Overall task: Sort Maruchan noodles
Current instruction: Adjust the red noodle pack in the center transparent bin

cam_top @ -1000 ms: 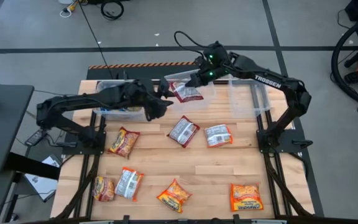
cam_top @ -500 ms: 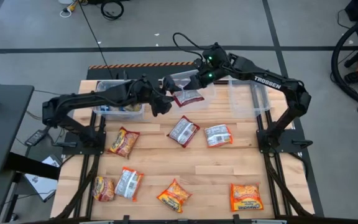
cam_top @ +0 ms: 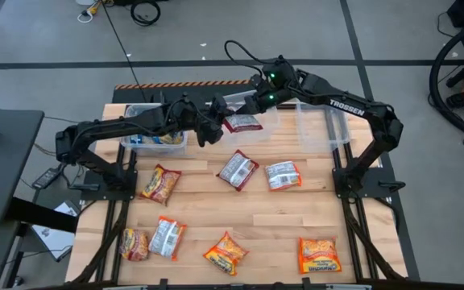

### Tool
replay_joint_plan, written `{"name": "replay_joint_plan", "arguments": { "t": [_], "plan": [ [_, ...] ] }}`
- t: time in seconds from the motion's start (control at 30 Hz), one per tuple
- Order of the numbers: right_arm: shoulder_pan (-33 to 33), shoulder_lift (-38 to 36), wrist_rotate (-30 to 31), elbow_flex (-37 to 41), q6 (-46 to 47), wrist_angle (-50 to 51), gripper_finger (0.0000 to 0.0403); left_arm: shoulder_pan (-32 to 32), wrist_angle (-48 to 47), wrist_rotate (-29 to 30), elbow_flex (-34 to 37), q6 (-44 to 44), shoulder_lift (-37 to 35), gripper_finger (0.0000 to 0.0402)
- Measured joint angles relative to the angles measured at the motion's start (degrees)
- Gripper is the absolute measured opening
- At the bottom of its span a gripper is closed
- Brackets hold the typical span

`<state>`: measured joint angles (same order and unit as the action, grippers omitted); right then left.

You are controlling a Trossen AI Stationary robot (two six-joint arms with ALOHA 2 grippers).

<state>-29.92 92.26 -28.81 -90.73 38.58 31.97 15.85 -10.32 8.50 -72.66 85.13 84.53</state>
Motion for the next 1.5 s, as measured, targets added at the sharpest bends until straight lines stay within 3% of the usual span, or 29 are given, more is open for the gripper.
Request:
{"name": "replay_joint_plan", "arguments": {
  "t": [0.27,0.37,0.47,0.7,0.83,0.97,1.1,1.33,1.5],
  "plan": [
    [-3.49,-0.82,5.45,-0.03,-3.22,2.34,0.0117,0.61,-0.14,-1.58,0.0,2.21,-0.48,0.0116],
    [-5.53,-2.54,6.71,-0.03,-3.22,4.2,0.0153,3.69,-1.18,-1.42,-0.02,6.9,-0.61,0.0116],
    [-6.45,-4.4,6.97,-0.03,-4.23,6.26,0.0173,7.97,-3.71,-5.35,-0.02,9.01,0.46,0.0116],
    [-4.35,-7.73,10.23,-0.03,-5.77,11.2,0.0179,14.14,-6.9,-8.62,-2.93,13.24,8.08,0.0116],
    [-2.73,-8.21,11.38,-0.03,-5.8,13.1,0.0179,14.22,-14.93,-8.75,-13.15,12.96,14.46,0.0116],
    [-1.37,-8.14,12.27,-0.03,-6.27,14.87,0.0179,14.13,-31.86,-9.03,-25.72,11.82,22.22,0.0116],
    [-0.36,-8.12,14.6,-0.03,-7.51,16.05,0.0179,14.88,-36.08,-5.53,-32.02,12.83,27.98,0.0116],
    [-0.21,-8.1,14.38,-0.03,-8.12,16.17,0.0178,13.65,-42.55,2.66,-33.18,14.54,34.23,0.0116],
    [-0.19,-8.1,14.32,-0.03,-9.3,16.61,0.0178,11.41,-42.68,2.13,-33.07,14.22,33.75,0.0116]
  ]
}}
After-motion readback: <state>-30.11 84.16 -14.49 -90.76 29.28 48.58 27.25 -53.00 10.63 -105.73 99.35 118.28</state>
